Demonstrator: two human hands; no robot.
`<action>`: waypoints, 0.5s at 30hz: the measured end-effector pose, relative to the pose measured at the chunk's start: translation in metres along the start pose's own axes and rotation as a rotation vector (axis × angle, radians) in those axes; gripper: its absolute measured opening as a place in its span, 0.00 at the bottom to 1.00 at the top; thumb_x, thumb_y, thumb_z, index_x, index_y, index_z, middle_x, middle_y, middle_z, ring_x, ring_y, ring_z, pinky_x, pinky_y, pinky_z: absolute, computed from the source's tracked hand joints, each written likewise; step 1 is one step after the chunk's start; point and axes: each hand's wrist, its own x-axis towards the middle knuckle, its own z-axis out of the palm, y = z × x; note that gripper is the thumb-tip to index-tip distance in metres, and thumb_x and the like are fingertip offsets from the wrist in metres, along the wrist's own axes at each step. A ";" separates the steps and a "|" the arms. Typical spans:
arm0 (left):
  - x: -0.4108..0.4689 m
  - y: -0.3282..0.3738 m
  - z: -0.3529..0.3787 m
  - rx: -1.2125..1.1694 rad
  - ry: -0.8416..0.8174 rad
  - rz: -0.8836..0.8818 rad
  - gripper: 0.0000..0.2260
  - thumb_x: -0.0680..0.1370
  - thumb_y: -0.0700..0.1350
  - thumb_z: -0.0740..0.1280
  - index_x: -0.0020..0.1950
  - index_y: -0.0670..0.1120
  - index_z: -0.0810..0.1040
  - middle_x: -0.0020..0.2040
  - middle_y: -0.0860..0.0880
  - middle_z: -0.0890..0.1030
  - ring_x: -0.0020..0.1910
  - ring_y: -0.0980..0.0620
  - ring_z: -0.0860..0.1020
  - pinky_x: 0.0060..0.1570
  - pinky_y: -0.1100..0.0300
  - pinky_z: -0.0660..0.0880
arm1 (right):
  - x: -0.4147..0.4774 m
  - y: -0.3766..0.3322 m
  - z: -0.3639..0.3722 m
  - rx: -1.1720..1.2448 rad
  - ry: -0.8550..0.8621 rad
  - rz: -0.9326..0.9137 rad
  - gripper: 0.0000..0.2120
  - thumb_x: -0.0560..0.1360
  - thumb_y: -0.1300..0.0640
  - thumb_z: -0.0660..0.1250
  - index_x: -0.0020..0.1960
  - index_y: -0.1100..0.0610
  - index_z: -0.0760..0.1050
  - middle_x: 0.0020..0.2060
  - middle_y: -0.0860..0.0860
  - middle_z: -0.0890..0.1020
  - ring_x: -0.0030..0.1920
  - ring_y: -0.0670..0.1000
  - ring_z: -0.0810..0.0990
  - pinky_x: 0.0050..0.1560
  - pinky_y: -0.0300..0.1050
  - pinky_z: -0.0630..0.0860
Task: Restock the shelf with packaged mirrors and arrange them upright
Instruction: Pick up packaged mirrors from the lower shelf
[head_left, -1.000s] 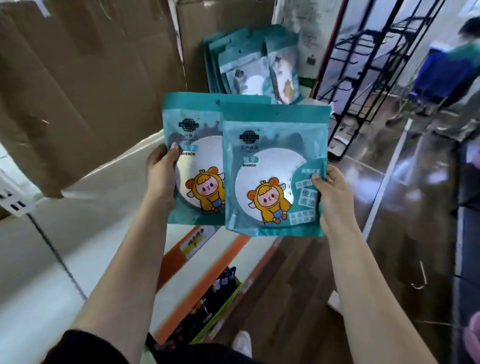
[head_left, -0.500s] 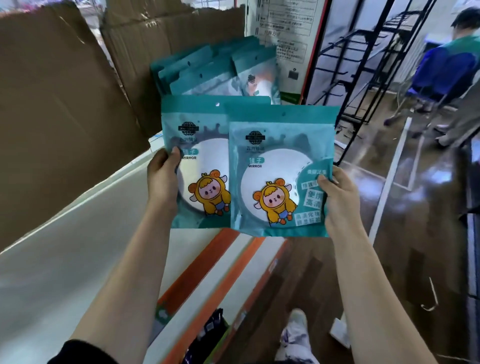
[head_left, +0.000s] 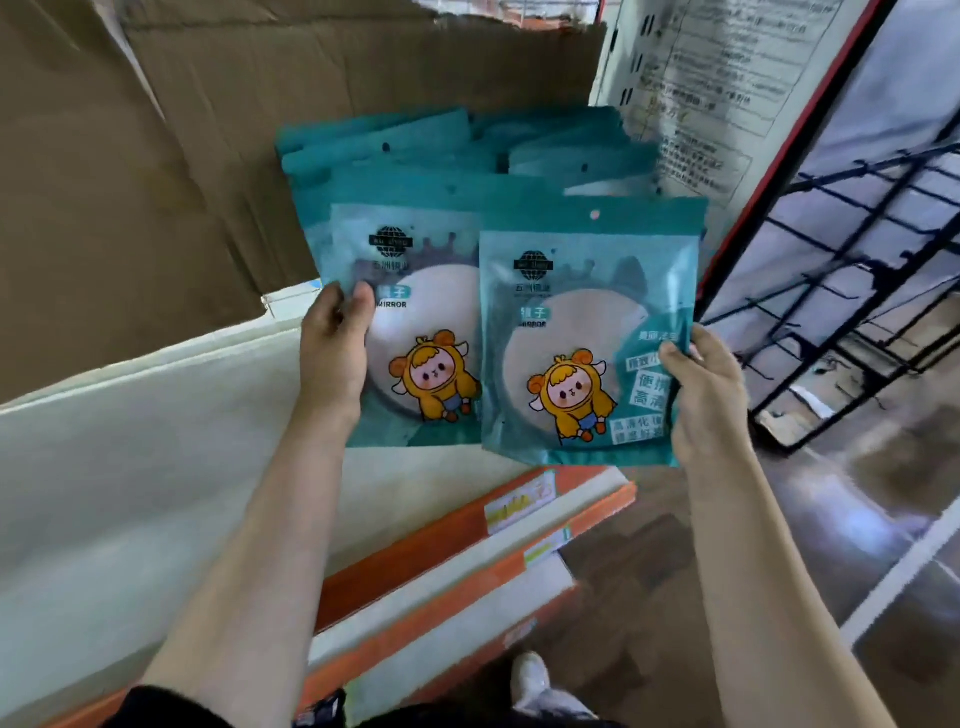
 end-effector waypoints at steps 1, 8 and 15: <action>0.001 -0.005 0.010 0.016 0.048 0.010 0.12 0.79 0.44 0.64 0.35 0.52 0.76 0.33 0.58 0.79 0.40 0.54 0.74 0.45 0.59 0.71 | 0.019 -0.001 -0.003 -0.009 -0.037 0.004 0.11 0.78 0.69 0.59 0.47 0.55 0.74 0.38 0.50 0.80 0.32 0.44 0.80 0.33 0.39 0.78; 0.014 -0.026 0.073 0.209 0.297 0.157 0.12 0.75 0.54 0.62 0.36 0.51 0.65 0.31 0.56 0.68 0.31 0.64 0.66 0.34 0.65 0.62 | 0.137 -0.009 -0.021 -0.066 -0.212 -0.002 0.11 0.78 0.68 0.59 0.49 0.53 0.74 0.41 0.50 0.81 0.36 0.45 0.81 0.38 0.40 0.79; 0.022 -0.036 0.101 0.396 0.585 0.274 0.10 0.79 0.44 0.63 0.38 0.48 0.66 0.31 0.56 0.68 0.29 0.65 0.67 0.32 0.71 0.62 | 0.208 -0.001 -0.018 -0.066 -0.344 -0.020 0.12 0.77 0.68 0.59 0.49 0.52 0.73 0.39 0.46 0.83 0.39 0.48 0.81 0.44 0.46 0.78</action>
